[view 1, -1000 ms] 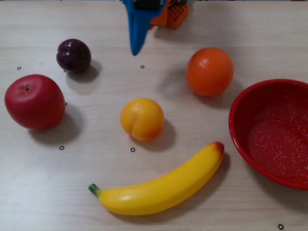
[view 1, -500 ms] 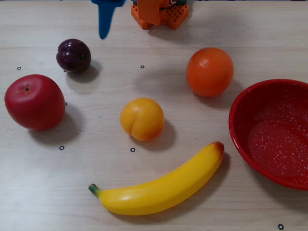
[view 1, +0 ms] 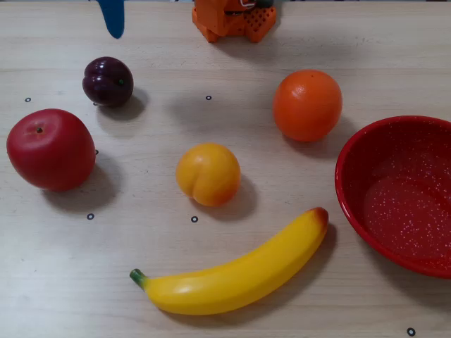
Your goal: Put plum in the red bowl.
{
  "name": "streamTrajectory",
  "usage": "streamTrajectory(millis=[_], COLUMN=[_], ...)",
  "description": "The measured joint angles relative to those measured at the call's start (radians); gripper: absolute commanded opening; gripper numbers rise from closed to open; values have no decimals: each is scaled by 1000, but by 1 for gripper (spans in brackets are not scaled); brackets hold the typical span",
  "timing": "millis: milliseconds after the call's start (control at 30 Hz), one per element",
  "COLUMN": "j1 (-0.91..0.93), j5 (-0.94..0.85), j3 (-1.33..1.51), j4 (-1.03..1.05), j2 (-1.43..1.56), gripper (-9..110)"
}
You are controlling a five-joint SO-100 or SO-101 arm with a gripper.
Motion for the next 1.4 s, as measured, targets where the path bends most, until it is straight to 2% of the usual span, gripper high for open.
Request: streamTrajectory(millis=[167, 267, 300, 467, 833, 1400], j1=[8, 64, 81, 106, 288, 314], j5=[-84, -106, -117, -198, -341, -356], j3=[-12, -12, -12, -14, -14, 48], j4=[0, 14, 11, 5, 37, -57], j2=[-44, -44, -44, -103, -104, -164], gripper=[15, 33, 35, 36, 38, 38])
